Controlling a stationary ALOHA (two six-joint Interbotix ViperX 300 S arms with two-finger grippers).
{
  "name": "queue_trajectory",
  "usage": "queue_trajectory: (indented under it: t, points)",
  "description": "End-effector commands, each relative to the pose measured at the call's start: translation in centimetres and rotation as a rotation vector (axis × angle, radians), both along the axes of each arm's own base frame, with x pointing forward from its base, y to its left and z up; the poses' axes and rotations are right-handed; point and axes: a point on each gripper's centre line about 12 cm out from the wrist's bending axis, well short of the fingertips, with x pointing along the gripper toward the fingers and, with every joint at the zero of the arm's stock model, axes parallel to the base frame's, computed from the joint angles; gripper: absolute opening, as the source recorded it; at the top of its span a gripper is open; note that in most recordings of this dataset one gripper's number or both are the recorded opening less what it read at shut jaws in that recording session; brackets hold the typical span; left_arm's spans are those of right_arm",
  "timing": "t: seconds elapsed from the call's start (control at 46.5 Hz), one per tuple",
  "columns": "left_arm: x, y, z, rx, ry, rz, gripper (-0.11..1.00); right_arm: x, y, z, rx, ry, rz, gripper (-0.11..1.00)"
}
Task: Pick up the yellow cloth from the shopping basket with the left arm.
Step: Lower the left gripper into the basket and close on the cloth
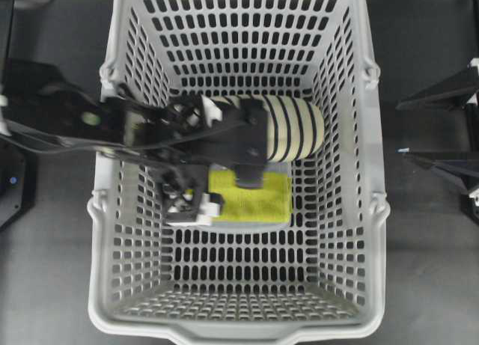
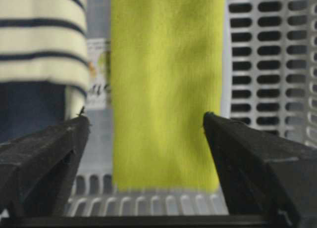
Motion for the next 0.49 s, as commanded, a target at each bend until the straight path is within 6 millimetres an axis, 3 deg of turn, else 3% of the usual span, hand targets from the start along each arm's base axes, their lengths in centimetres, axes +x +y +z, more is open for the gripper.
queue_trajectory:
  t: [0.0,0.301,0.473]
  points:
    - [1.5,-0.5,-1.0,0.006,0.017,-0.014,0.88,0.3,0.0,0.8,0.009,-0.023,-0.002,0.78]
    - [2.5,-1.2,-6.2,0.009,0.138,-0.02,0.87,0.2,0.0,0.9,0.018,-0.026,-0.003,0.78]
    - [2.6,-1.3,-6.9,0.01,0.145,-0.022,0.83,0.3,0.0,0.8,0.018,-0.025,-0.003,0.78]
